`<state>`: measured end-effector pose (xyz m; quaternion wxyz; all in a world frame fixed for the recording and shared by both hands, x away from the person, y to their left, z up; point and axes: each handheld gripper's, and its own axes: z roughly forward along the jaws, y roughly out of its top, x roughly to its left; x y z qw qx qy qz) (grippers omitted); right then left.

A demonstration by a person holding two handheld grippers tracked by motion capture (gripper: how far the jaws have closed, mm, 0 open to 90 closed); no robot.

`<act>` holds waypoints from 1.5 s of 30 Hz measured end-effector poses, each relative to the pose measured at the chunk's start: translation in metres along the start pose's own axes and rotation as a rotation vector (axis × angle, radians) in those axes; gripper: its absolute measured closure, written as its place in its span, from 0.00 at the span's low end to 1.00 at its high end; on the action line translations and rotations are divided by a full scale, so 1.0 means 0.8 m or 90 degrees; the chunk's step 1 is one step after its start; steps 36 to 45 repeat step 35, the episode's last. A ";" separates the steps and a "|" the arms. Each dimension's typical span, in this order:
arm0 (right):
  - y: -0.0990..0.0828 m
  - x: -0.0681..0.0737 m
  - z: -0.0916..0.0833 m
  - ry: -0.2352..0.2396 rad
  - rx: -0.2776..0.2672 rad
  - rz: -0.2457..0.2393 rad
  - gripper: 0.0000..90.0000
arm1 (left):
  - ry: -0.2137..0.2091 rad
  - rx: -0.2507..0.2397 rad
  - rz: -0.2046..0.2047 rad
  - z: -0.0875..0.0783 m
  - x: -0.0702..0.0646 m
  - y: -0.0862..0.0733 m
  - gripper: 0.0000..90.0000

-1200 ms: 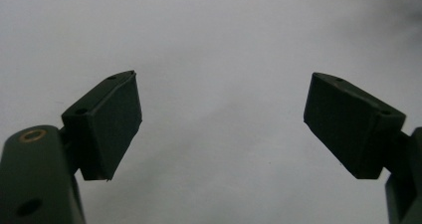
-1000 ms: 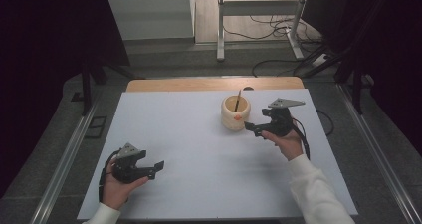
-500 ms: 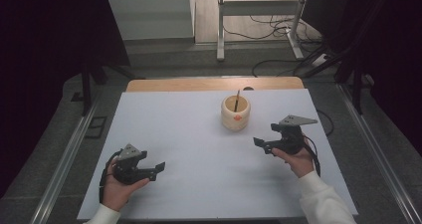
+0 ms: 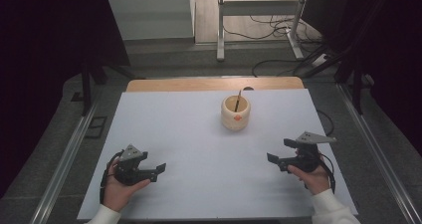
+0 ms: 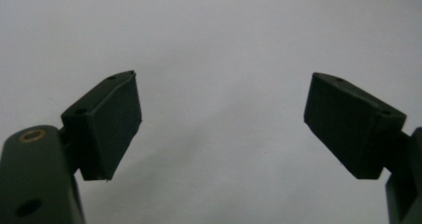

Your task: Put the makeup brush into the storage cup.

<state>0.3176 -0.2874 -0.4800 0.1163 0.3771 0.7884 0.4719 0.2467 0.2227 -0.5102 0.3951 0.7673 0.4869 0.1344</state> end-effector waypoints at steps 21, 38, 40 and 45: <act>-0.044 -0.002 -0.019 -0.039 0.052 -0.003 0.06 | 0.004 0.001 0.003 0.002 0.000 0.000 0.17; -0.043 -0.007 -0.021 -0.036 0.037 0.004 0.07 | 0.004 -0.003 -0.009 0.003 -0.002 0.003 0.17; -0.043 -0.007 -0.021 -0.036 0.037 0.004 0.07 | 0.004 -0.003 -0.009 0.003 -0.002 0.003 0.17; -0.043 -0.007 -0.021 -0.036 0.037 0.004 0.07 | 0.004 -0.003 -0.009 0.003 -0.002 0.003 0.17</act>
